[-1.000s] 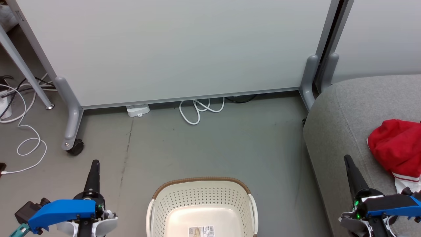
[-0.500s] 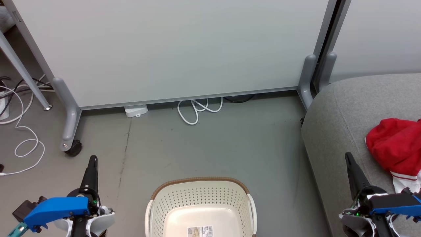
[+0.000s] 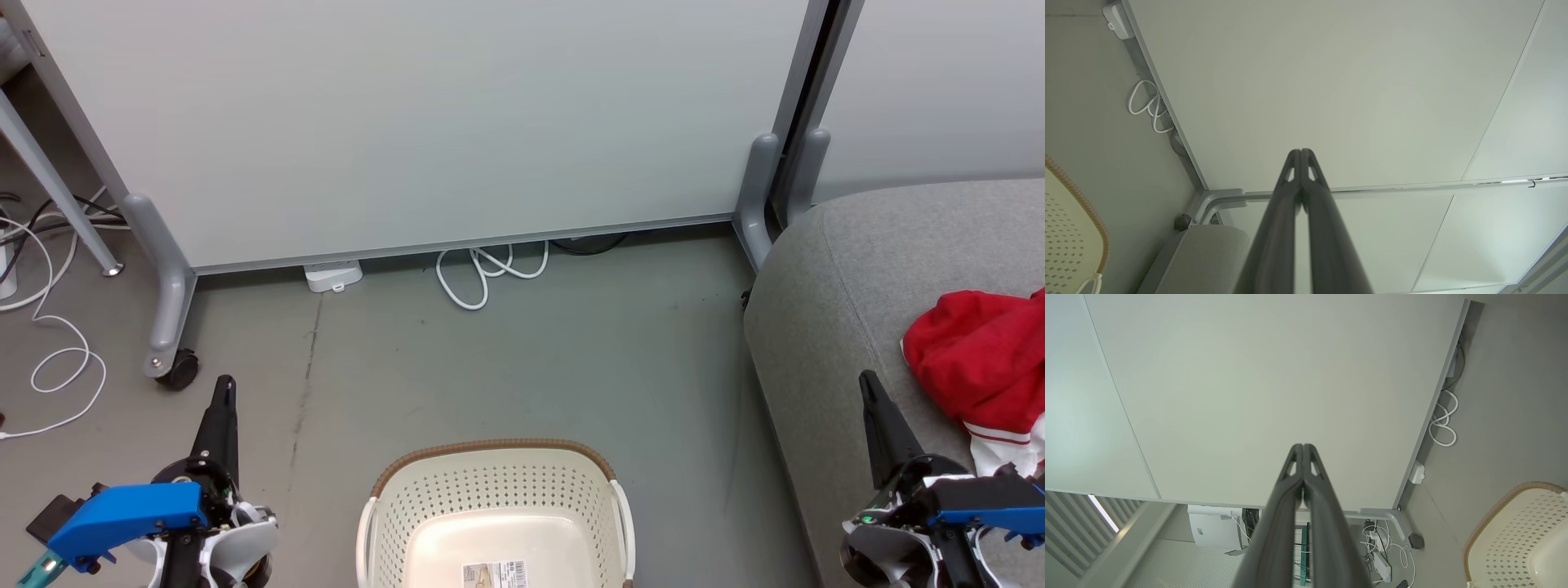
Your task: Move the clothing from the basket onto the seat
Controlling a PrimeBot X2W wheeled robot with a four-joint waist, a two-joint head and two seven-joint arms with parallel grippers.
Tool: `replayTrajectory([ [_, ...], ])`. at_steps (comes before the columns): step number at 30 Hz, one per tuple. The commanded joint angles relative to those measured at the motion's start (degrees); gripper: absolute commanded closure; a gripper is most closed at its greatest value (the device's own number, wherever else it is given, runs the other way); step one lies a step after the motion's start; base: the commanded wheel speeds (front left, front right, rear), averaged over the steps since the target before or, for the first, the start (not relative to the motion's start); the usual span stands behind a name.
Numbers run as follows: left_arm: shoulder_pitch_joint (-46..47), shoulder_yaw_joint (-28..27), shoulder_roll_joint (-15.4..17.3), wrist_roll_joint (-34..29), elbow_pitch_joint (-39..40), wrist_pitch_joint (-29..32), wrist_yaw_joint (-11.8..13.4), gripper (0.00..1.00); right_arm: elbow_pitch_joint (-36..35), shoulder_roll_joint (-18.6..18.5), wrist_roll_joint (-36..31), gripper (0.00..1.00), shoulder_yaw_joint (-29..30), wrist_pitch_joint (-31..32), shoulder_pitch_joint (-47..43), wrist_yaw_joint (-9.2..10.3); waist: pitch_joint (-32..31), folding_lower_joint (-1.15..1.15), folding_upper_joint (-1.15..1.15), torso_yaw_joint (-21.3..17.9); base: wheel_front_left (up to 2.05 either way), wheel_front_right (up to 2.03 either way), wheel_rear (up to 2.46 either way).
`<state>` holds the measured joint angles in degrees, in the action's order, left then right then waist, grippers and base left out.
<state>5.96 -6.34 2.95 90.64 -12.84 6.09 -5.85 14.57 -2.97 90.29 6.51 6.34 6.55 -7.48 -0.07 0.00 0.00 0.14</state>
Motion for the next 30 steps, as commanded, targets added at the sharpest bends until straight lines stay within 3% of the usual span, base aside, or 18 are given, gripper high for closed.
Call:
replayTrajectory([
  [1, 0.65, -0.30, -0.09, 1.02, 0.45, 0.38, 0.11, 1.00, 0.08, 0.16, 1.22, 1.00, 0.20, 0.19, 0.72, -0.02, 0.00, 0.00, 0.00, -0.05, 0.00, 0.00, 0.00],
  [30, 0.70, -0.49, -0.12, 1.75, 0.59, 0.67, 0.14, 1.00, 0.10, 0.16, 2.07, 1.00, 0.24, 0.41, 0.79, -0.02, 0.01, 0.00, 0.00, -0.15, 0.00, 0.00, 0.00],
])
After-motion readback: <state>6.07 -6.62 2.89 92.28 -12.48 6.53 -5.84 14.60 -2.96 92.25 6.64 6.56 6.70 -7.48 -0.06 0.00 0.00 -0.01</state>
